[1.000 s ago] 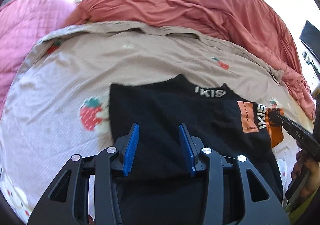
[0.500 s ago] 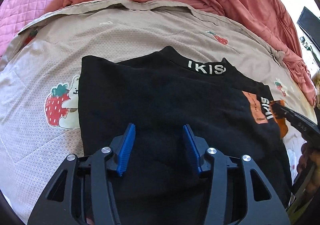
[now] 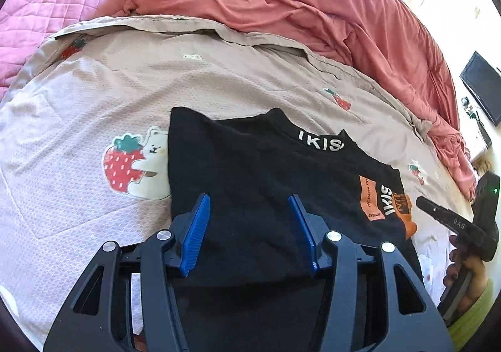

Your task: Fold small clothes

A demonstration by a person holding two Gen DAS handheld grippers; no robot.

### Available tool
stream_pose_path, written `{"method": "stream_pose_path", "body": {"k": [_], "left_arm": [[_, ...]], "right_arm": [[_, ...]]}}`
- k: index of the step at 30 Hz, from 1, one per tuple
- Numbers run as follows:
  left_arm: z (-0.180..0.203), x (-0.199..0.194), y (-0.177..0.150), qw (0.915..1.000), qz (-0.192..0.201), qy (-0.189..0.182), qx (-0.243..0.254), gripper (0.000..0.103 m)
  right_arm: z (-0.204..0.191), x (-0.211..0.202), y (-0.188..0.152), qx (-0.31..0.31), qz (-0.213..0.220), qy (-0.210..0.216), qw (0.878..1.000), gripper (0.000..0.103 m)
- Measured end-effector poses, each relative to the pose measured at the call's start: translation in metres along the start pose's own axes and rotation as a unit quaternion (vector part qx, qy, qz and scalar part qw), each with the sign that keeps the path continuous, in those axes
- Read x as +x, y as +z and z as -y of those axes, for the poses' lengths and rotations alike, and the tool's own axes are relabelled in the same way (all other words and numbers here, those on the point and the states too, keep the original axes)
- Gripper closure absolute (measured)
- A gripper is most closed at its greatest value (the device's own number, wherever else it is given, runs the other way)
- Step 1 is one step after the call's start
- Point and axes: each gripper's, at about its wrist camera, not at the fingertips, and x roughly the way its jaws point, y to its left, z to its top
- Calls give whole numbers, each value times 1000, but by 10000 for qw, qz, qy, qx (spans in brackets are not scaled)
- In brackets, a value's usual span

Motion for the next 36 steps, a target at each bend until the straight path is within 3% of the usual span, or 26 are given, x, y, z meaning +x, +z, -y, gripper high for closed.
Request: {"method": "stream_pose_path", "body": {"k": [5,6,7,19,23,28,36], "left_arm": [[1,11,-9,9995,-284,-122,41,53],[2,15,-10,9992,-364,-128,37,53],[2,19,-12,9990,-425,-88,74,53],[4,20,-24,9985,-450,95,290,53],[16,0,-27,9975,-202,238,639,53],[30,-4,-26,9960,-209,307,814,53],[55,6,-20,9917,-168,369,1216,52]], "right_arm": [[-11,17,-15,-172,-354,-95,9992,76],[-13,21,-19,-244,-407,-218,9986,79],[-13,23,-21,-304,-428,-306,9982,99],[-5,16,-32,-340,-380,-912,9945,103],[-9,-6,-31,-359,-150,-978,9944,90],[-35,-25,-28,-726,268,-608,9951,76],[-71,-6,-29,-1158,195,-318,9926,65]]}}
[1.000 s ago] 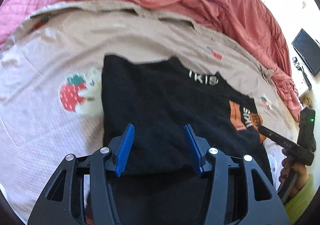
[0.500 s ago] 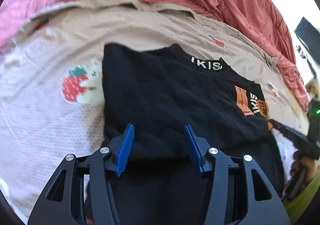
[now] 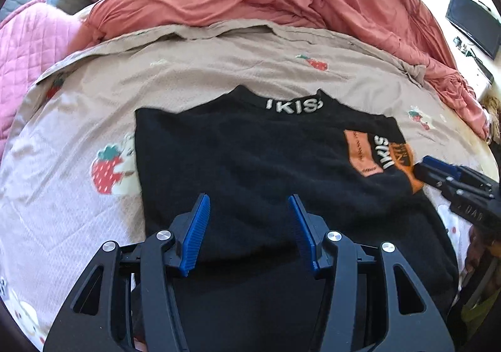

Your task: Fold small clothes

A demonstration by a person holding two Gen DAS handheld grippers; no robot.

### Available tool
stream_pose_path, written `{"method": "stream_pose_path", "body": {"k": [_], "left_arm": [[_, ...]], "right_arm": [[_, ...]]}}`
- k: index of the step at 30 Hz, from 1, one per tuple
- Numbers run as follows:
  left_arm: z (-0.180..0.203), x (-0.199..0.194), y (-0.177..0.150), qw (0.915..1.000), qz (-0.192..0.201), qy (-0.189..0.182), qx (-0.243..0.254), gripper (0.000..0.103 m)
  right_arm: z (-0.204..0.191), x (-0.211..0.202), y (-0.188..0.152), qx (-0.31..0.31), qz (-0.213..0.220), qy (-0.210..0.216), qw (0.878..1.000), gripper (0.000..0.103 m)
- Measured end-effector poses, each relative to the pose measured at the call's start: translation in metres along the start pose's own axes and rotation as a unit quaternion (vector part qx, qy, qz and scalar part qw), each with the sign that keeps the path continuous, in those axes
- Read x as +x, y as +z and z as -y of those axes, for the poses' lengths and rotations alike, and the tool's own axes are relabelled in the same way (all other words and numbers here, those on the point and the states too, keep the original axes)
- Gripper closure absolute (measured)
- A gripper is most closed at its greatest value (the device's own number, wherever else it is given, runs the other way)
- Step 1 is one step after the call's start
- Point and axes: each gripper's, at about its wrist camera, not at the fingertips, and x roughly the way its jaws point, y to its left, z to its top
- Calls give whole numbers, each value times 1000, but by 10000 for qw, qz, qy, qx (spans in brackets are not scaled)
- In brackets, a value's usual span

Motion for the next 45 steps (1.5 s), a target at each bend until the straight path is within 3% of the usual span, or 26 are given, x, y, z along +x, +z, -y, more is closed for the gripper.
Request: {"method": "stream_pose_path", "body": {"k": [2,7,11,15,19,22,24,26,31,32,38,45], "left_arm": [[4,5,6,10000,-12,-7,24,47],[6,24,15,9999,-122,26,31,47],[0,49,11,9987,-467,187,-36,47],[-2,55,4,9988,-462,143,-1,46],[-7,50,2,9992,-393,45,-86,46],[-7,46,1,9991,-406,31,-80,37],[-4,44,0,9991,-421,72,-29,37],[-4,41,-2,9990,-434,86,-50,27],[-5,29,-1,9988,-467,113,-87,21],[-6,27,-1,9987,-481,116,-103,16],[-11,9,-3,9986,-453,240,-142,7],[-7,-18,3,9989,-224,409,-35,5]], "right_arm": [[-4,4,2,-80,16,1,10000,60],[-8,26,6,-247,-143,16,9996,55],[2,47,-1,-114,-546,-165,9983,51],[9,50,-8,-3,-512,-9,9987,50],[8,47,-9,10,-429,74,9991,43],[6,46,-9,21,-405,173,9990,32],[4,46,-9,-22,-398,140,9991,31],[3,45,-9,-66,-373,108,9992,30],[10,33,-10,72,-218,27,9997,16],[13,32,-10,107,-225,3,9997,15],[22,18,-13,285,-57,-97,9995,10],[20,-9,-8,287,344,-143,9989,9]]}}
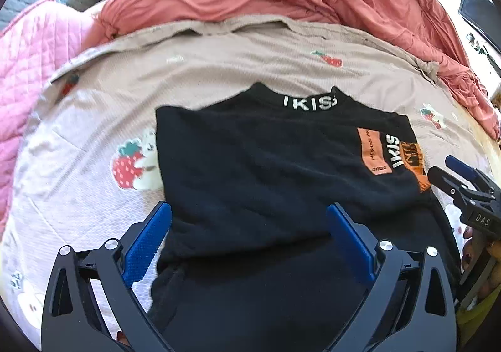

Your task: Fold small clothes

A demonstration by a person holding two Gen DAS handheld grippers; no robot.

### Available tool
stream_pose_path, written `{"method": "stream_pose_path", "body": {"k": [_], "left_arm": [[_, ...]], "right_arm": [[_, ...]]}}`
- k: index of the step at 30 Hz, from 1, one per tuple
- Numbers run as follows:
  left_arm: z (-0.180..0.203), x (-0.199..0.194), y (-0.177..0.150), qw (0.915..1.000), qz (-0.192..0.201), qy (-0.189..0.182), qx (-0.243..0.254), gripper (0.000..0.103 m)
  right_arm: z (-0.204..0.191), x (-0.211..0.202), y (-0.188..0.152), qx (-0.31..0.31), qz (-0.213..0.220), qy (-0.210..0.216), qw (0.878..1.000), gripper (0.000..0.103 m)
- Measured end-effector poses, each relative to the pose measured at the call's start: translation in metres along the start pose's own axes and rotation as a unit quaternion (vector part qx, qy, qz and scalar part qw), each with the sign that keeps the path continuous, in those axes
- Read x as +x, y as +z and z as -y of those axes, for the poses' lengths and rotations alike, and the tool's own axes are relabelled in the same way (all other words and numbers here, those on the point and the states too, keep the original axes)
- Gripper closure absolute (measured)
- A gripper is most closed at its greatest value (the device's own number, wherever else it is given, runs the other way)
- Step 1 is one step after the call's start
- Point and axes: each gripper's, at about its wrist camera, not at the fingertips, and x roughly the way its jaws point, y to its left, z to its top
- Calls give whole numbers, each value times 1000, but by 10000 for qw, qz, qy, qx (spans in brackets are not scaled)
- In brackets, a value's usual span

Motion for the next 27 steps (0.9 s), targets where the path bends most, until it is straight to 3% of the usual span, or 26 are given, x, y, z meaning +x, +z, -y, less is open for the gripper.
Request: {"method": "stream_pose_path", "body": {"k": [9,27], "left_arm": [[2,-36,1,9997,228,-44,122,5],[-16,-88,-5,9978,656,0,89,5]], "right_arm": [[-5,-42,14,18,491,34,9988,9],[-11,-100,7,-14,658,-85,9978,9]]}}
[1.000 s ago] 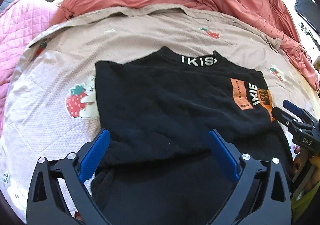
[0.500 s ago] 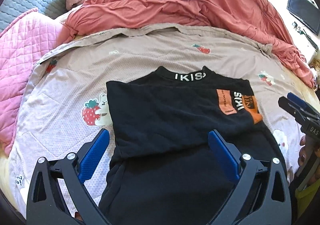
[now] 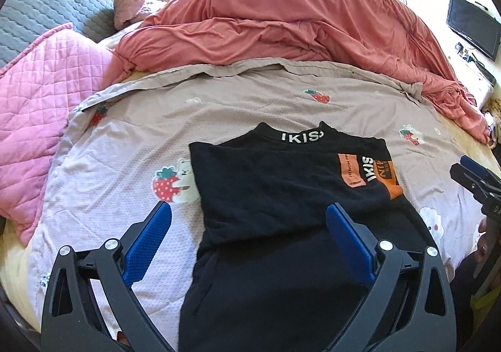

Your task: Fold small clothes

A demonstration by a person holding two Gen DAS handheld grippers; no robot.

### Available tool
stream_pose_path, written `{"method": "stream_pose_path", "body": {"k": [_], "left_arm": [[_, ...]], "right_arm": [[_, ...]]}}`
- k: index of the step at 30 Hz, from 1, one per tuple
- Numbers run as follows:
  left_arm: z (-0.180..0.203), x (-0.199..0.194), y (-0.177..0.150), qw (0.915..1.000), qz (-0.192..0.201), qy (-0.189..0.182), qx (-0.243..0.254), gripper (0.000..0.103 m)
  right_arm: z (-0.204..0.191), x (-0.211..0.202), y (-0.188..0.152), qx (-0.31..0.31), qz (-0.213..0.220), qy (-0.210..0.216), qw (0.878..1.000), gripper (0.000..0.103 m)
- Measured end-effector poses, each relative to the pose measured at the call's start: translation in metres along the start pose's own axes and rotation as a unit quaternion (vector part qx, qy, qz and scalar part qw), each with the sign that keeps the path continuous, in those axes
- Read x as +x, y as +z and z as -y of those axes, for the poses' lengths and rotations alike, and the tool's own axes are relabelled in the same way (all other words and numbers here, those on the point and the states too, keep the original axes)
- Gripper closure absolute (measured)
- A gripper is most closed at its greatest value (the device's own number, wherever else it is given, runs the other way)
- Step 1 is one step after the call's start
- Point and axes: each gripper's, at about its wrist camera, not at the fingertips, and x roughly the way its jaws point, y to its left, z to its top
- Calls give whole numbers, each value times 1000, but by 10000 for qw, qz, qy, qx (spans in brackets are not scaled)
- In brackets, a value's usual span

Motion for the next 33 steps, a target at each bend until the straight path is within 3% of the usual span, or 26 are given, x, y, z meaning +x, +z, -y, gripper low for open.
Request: {"method": "stream_pose_path", "body": {"k": [13,23,33], "left_arm": [[-26,-21,-24,9998,-57,172,-95,5],[-37,-15,-60,9990,-377,223,-68,5],[-45,-13,-86,9968,-777,123,-140,5]], "right_arm": [[-6,-23,-28,-175,-375,-189,9990,9],[-3,-30,-65,-215,-963,-350,9945,9],[8,-26,-81,-34,-1399,-460,9891,9]]}}
